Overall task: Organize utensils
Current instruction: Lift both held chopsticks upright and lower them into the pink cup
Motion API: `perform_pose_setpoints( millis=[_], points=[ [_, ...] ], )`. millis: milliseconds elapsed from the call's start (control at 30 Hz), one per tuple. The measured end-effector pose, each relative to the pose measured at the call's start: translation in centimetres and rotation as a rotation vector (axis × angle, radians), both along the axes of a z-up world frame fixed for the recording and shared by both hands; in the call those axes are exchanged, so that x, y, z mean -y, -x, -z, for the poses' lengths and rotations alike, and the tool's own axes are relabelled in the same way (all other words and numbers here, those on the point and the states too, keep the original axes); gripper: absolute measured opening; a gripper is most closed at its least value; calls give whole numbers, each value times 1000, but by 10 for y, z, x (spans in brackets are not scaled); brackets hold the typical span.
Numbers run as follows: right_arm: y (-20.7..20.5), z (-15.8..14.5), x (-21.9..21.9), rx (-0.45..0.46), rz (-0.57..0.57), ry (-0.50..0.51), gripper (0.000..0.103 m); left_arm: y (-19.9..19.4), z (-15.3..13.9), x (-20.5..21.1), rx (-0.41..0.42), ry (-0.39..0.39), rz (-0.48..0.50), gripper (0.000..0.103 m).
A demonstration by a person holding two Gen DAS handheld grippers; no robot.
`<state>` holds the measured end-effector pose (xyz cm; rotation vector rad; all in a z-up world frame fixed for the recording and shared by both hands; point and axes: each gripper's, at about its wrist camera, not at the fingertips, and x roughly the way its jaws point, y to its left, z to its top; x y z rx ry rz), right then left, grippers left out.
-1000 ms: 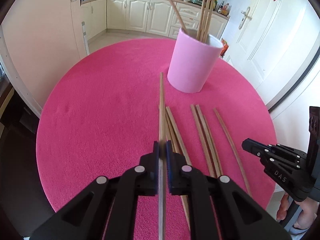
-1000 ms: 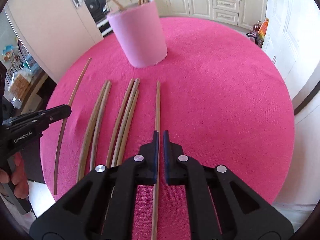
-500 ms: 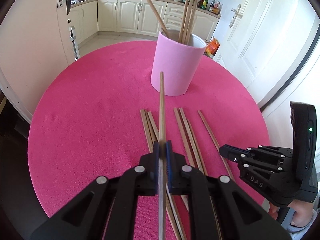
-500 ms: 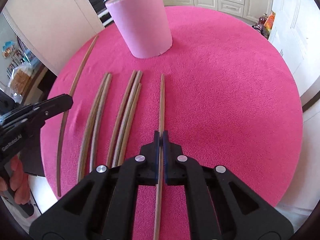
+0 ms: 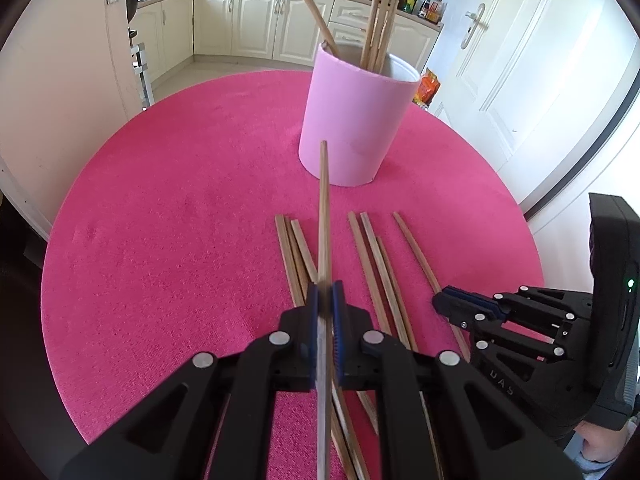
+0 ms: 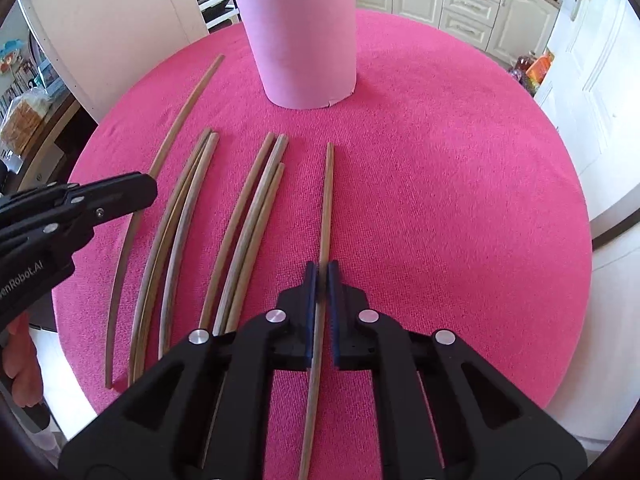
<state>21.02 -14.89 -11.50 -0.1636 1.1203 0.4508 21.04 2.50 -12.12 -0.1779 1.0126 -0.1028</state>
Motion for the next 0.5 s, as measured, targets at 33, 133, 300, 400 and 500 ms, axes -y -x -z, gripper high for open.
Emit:
perform_pose_setpoints(
  millis=[33,133,300,400,500],
  points=[
    [1,0,3,7,1,-24,5,-1,0,1,5,4,5,7],
    [4,-8,20,35,28,-117,5,3,-4,1,39,22,31,7],
    [13,-43,46,162,65,-304,5,9,-23,3,145,70,72,7],
    [17,-66,55,252,66,-399,5,12,-38,8,235,87,94,7],
    [20,-84,59,328,67,-467,5,14,-52,13,325,102,113,7]
  ],
)
